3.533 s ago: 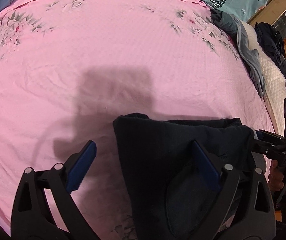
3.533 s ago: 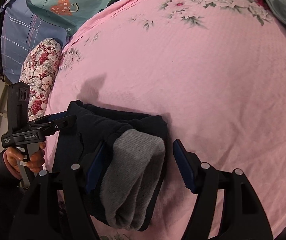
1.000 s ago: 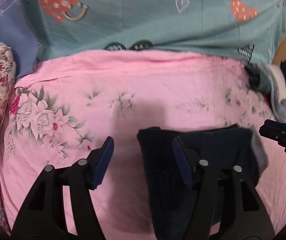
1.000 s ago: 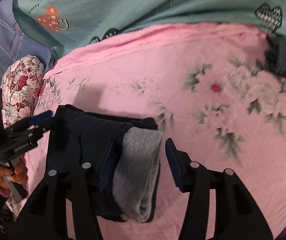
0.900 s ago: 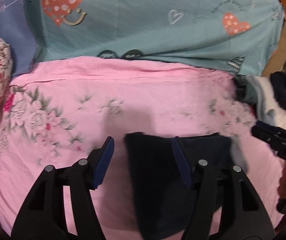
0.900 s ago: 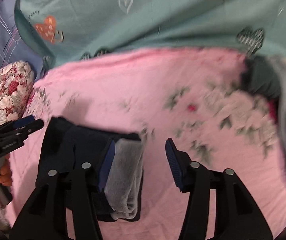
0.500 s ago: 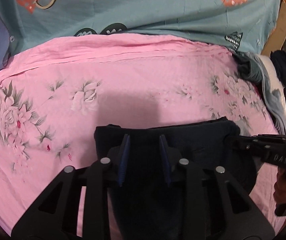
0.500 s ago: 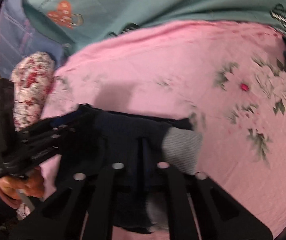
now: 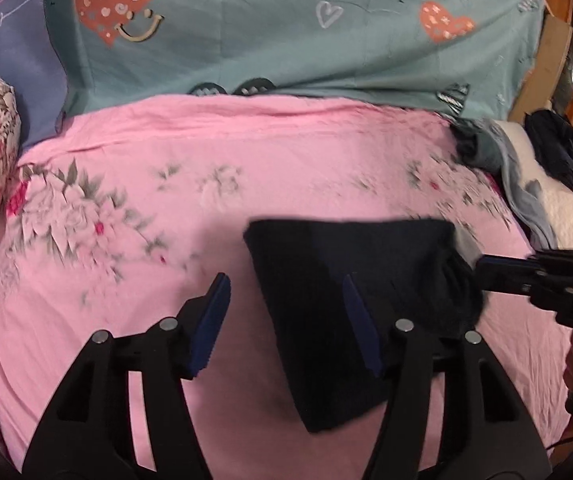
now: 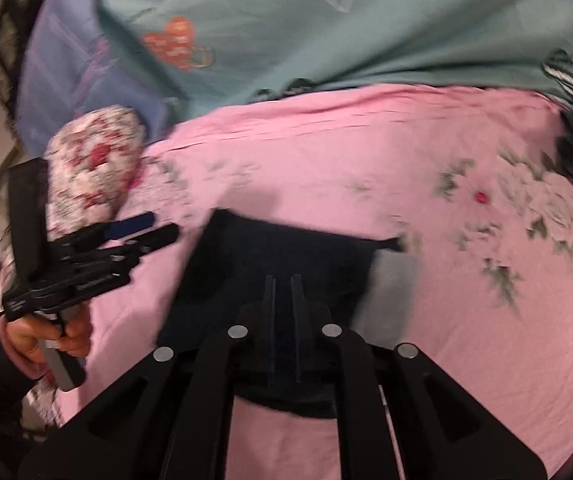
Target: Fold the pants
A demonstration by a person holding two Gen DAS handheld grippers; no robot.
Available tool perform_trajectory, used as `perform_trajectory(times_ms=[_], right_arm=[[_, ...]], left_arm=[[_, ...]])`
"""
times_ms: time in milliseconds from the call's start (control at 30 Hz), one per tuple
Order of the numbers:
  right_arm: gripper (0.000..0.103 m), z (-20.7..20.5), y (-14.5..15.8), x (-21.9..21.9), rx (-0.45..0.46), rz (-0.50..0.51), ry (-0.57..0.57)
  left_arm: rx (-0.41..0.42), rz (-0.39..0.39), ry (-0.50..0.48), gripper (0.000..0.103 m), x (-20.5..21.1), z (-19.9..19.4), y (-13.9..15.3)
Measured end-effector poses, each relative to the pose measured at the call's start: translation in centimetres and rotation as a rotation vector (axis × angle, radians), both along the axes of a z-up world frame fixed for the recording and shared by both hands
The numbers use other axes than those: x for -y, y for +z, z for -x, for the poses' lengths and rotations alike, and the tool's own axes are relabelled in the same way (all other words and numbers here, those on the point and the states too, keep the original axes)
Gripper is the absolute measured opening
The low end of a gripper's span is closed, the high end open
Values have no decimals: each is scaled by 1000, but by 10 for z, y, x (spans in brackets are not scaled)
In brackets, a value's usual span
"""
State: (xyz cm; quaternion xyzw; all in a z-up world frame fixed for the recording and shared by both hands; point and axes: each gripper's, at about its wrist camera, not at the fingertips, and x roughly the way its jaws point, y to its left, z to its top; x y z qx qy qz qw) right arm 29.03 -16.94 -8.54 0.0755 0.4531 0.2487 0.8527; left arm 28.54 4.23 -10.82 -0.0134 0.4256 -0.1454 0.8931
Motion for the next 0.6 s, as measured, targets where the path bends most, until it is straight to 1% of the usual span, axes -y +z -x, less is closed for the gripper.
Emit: perform_trajectory(times_ms=[33,100,167,233,300,367,433,467,500,533,567,600], right_arm=[[8,6,-1,-10,-3,-6,31],[8,10,-12,-24,-21,11,61],[8,13,-34,-26,-58,91,30],[7,19,-61,-20,-103,174,1],[10,28,-73,-8,-120,130,-16],[10,35,-82,7,-160,59,-49],[9,37,-88,17,-201,6,-77],[9,39,-89,18,-211,3,-78],[9,41,-89,16,-210,20,-68],[9,42,-88,13,-219,51,-54],[13,45,-88,10,-234,80,-48],[17,47,-87,10,-253,141,-60]], left_arm=[[-7,-1,-30,39,6,8,-6],[-43,-18,-71,30,20,19,-23],[-49,-49,-76,30,30,30,-39],[-46,-104,-75,32,35,38,-50],[-19,-125,-76,32,37,46,-54],[-19,-122,-75,33,36,46,-56],[-13,-129,-73,38,34,46,-57],[-9,-138,-70,42,34,46,-56],[-12,-168,-44,65,32,45,-55],[-24,-191,2,80,28,42,-53],[-39,-174,29,81,21,40,-50],[-61,-130,50,80,13,38,-44]])
